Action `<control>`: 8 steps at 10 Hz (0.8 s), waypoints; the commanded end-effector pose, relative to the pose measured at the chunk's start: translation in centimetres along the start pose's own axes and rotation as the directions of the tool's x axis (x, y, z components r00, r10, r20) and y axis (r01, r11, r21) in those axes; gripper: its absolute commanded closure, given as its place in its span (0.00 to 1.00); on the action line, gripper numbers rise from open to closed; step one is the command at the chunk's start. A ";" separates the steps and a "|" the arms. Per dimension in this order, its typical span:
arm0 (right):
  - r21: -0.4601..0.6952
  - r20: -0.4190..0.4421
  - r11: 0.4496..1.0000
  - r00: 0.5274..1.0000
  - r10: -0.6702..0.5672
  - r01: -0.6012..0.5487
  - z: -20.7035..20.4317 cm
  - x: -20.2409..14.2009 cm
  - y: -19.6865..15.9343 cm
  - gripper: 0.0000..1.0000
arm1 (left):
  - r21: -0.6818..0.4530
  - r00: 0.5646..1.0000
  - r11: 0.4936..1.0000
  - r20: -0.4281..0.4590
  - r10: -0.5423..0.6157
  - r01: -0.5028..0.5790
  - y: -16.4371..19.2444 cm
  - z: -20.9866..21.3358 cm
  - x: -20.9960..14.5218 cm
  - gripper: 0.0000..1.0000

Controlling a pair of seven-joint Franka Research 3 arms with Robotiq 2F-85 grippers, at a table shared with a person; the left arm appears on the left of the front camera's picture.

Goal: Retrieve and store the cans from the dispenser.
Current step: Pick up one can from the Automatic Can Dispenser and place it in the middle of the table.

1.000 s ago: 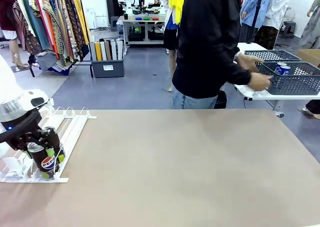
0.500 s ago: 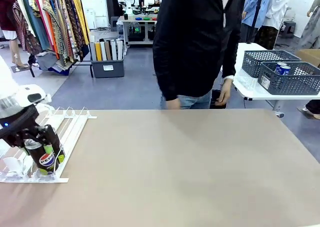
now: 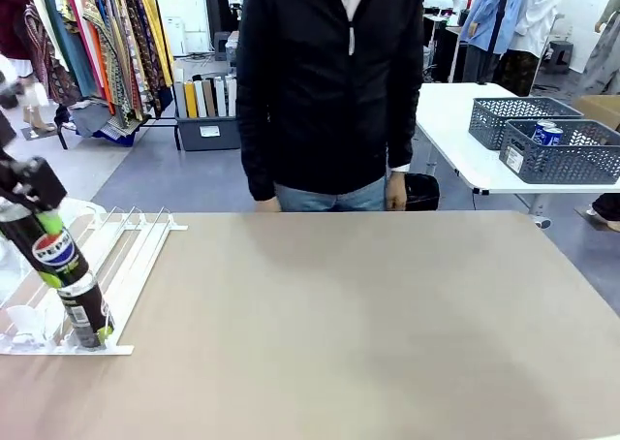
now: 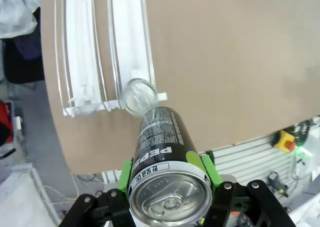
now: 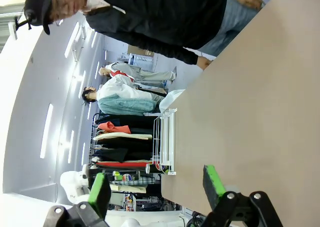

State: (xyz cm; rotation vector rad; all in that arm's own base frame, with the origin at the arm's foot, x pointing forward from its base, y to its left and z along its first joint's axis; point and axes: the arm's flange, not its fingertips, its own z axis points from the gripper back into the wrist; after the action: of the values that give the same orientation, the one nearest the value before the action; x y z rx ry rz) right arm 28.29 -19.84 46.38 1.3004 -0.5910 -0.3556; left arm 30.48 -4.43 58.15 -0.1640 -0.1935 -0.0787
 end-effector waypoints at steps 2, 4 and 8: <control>0.012 0.002 1.000 1.000 -0.001 0.001 0.1 0.0 0.3 0.00 | -0.107 0.998 0.992 -0.009 0.069 -0.069 0.4 1.1 -0.4 1.00; 0.012 0.002 1.000 1.000 -0.001 0.001 0.1 0.0 0.3 0.00 | -0.055 1.000 0.998 0.001 0.027 -0.027 -0.2 1.5 -0.6 1.00; 0.012 0.002 1.000 1.000 -0.001 0.001 0.1 0.0 0.3 0.00 | -0.083 0.999 0.996 -0.021 0.037 -0.039 -0.2 0.8 -0.7 1.00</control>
State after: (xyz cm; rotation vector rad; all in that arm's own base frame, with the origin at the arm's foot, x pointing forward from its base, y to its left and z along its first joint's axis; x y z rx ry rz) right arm 28.30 -19.83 46.38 1.3003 -0.5909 -0.3555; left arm 29.59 -4.68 58.69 -0.2360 -0.1649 -0.0564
